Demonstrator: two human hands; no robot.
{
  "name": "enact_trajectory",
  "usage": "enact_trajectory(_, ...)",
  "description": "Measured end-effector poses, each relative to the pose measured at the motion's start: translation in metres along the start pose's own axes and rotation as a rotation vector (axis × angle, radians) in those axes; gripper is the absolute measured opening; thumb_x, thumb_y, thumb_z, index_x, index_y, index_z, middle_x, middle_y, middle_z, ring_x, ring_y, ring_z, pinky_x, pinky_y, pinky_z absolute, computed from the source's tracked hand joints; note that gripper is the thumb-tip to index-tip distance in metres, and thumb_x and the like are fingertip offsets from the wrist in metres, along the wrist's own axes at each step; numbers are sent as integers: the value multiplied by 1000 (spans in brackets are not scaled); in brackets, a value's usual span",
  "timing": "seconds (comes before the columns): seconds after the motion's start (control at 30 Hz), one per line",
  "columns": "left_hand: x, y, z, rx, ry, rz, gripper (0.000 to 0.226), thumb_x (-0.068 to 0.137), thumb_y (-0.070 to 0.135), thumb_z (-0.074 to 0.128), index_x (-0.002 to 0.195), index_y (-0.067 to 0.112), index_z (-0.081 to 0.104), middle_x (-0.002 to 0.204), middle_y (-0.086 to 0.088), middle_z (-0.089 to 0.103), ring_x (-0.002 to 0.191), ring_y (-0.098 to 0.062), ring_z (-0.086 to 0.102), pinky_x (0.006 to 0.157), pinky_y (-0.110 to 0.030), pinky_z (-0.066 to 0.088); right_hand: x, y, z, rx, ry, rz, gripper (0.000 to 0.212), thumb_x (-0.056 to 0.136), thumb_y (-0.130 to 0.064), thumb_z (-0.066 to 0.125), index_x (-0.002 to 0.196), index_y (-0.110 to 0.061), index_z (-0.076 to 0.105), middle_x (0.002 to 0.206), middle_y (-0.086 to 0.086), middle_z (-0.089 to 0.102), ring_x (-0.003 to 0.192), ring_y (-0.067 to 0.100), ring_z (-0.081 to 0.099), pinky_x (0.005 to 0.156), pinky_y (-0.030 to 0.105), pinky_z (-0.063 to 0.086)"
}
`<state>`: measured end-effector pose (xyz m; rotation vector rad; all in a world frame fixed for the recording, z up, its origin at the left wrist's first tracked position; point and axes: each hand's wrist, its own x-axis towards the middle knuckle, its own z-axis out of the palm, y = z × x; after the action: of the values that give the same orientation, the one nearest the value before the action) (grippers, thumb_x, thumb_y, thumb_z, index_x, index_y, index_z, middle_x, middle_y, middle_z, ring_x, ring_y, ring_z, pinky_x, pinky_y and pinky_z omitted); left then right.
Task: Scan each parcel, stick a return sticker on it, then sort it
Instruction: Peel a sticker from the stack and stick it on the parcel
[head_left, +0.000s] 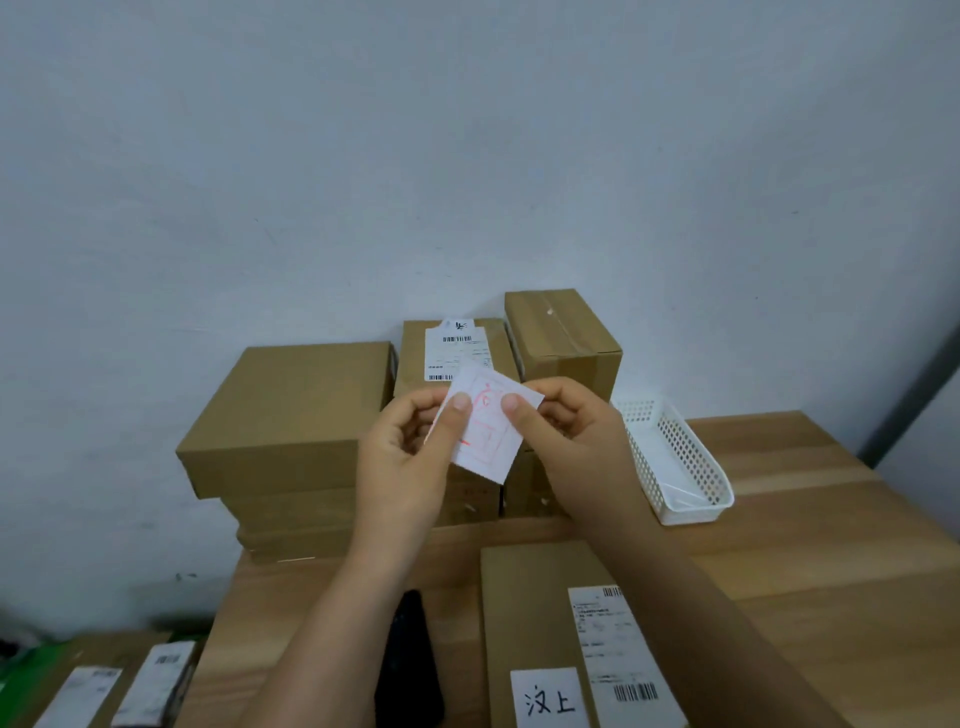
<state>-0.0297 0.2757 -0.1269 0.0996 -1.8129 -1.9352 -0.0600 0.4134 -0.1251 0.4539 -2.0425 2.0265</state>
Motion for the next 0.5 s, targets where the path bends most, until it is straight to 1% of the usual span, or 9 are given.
enact_trajectory(0.1,-5,0,4,17,-17,-32,8,89,22,66,94,17,71,86,4,74,78,-6,69,60,-16,52,-2,0,-1,58,27,41,5,90,-14,65,94,-11,67,87,-5,75,84,9,72,63,20,56)
enact_trajectory(0.17,-7,-2,4,32,-10,-51,8,90,23,66,92,17,71,83,3,73,74,-7,68,56,-18,50,-3,3,-4,47,-10,94,2,90,-12,65,92,-11,66,85,-6,75,83,8,72,62,19,56)
enact_trajectory(0.27,-7,-5,1,82,-43,-80,6,88,23,68,87,18,72,77,1,70,68,-16,65,52,-29,48,-3,9,-9,-14,-45,149,3,89,-13,66,90,-15,66,84,-5,73,83,9,71,65,21,56)
enact_trajectory(0.3,-8,-6,1,104,-65,-88,6,88,22,69,86,18,72,76,1,70,68,-17,65,51,-30,47,-3,10,-10,-19,-44,159,2,88,-16,66,90,-17,67,84,-4,72,83,10,71,65,21,55)
enact_trajectory(0.4,-11,-9,0,143,-93,-85,6,87,20,69,85,16,73,77,4,70,70,-9,66,51,-23,48,-4,13,-13,-58,-41,156,4,89,-21,67,87,-18,69,83,-3,71,82,12,70,66,25,55)
enact_trajectory(0.5,-14,-10,-1,116,-79,-92,8,88,24,68,91,18,72,83,3,72,79,-11,70,51,-25,50,-7,16,-15,-78,-75,192,9,89,-21,66,83,-13,68,84,1,72,84,18,71,63,28,52)
